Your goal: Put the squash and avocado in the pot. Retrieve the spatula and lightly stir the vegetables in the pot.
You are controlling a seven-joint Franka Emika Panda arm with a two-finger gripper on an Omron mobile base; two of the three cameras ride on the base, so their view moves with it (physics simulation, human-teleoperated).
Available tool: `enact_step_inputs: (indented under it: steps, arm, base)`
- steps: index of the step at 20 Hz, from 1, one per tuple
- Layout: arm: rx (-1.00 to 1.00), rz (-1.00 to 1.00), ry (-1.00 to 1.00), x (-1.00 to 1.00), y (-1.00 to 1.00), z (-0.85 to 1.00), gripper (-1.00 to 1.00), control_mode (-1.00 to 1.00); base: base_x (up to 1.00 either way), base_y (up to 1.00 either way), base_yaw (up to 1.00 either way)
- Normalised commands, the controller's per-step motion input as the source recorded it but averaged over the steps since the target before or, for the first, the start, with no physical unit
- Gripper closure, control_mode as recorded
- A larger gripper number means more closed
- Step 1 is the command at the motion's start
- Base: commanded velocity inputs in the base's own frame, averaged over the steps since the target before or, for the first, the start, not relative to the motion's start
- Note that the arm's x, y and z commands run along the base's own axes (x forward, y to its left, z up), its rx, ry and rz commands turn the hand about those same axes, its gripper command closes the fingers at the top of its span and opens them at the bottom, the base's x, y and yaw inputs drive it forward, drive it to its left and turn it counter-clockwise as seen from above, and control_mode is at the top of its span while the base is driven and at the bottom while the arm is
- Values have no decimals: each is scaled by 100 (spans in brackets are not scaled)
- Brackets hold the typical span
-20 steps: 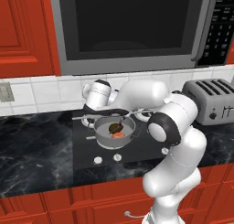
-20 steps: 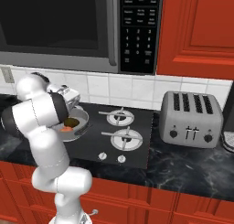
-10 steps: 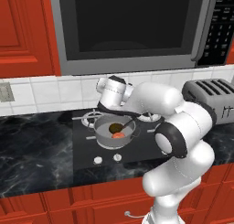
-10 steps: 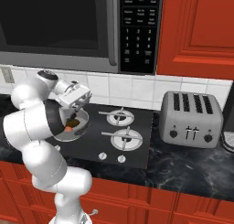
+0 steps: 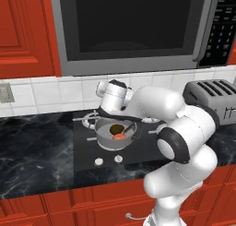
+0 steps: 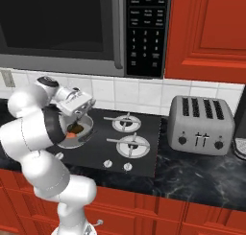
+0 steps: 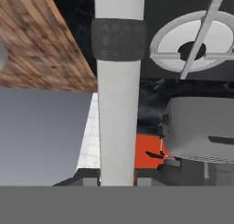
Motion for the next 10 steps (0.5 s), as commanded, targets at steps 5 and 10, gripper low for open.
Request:
enact_step_inputs:
  steps: [5, 10]
  arm:
    - [-1, 0, 12, 28, 5, -36, 100, -100]
    - [-1, 0, 12, 37, 15, -31, 100, -100]
  base:
    - [0, 0, 0]
    - [0, 0, 0]
